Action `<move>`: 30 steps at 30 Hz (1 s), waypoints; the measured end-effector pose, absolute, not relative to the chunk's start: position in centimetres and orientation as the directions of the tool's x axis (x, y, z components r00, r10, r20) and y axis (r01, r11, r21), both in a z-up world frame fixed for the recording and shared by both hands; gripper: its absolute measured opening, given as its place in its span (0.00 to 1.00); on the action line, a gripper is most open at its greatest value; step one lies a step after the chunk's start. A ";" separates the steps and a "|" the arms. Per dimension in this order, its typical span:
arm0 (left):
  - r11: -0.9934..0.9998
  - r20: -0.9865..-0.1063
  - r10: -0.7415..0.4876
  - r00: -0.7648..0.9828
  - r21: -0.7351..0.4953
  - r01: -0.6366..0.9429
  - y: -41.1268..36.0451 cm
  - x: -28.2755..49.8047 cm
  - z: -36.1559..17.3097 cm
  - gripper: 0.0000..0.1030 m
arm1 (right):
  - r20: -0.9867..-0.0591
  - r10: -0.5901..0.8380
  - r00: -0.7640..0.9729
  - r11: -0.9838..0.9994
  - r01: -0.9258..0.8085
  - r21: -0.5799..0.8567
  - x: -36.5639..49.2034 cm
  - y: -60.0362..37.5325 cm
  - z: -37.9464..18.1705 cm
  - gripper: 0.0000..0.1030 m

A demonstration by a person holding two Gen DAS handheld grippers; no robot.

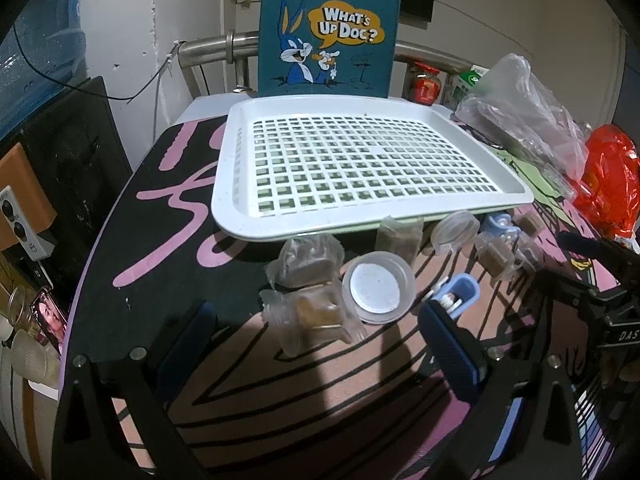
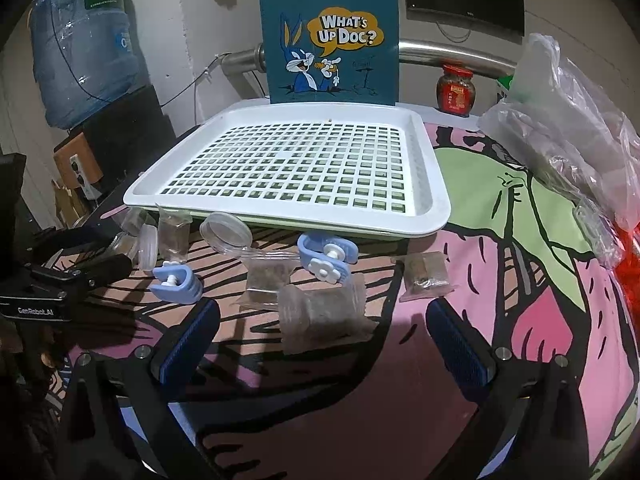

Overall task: Organize objects
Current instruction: 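Move both tools toward the clear packets in front of the tray, then grasp a clear brown-filled cube with left tool while right tool grasps a clear bag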

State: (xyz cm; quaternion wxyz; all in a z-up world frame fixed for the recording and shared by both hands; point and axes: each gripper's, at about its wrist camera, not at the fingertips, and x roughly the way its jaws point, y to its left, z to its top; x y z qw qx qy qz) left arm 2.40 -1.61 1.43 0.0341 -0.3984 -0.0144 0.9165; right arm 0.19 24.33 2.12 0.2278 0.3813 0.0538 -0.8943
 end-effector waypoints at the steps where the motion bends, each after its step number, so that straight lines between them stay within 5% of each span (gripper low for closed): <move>1: -0.997 -0.730 0.075 -0.679 -0.055 -0.050 -1.7 2.4 1.4 1.00 | -0.709 -0.373 -0.598 -0.888 0.453 0.085 0.1 24.3 2.1 1.00; 8: -0.997 -0.743 0.076 -0.665 -0.071 -0.034 -2.1 2.1 1.2 0.85 | -0.714 -0.378 -0.589 -0.888 0.449 0.099 0.0 24.4 2.0 0.99; 13: -0.995 -0.760 0.089 -0.644 -0.090 -0.031 -2.4 1.8 0.8 0.70 | -0.714 -0.379 -0.589 -0.887 0.452 0.098 0.1 24.4 2.0 0.87; 21: -0.994 -0.754 0.099 -0.650 -0.101 -0.034 -2.3 2.1 0.9 0.30 | -0.732 -0.401 -0.551 -0.878 0.460 0.135 -0.3 24.3 1.5 0.47; 24: -0.993 -0.737 0.112 -0.667 -0.106 -0.050 -2.2 2.4 1.2 0.29 | -0.722 -0.421 -0.549 -0.872 0.465 0.154 -0.3 24.5 1.6 0.33; 30: -0.993 -0.679 0.113 -0.726 -0.102 -0.059 -2.2 3.4 2.4 0.28 | -0.695 -0.431 -0.576 -0.864 0.486 0.134 0.4 24.3 2.3 0.27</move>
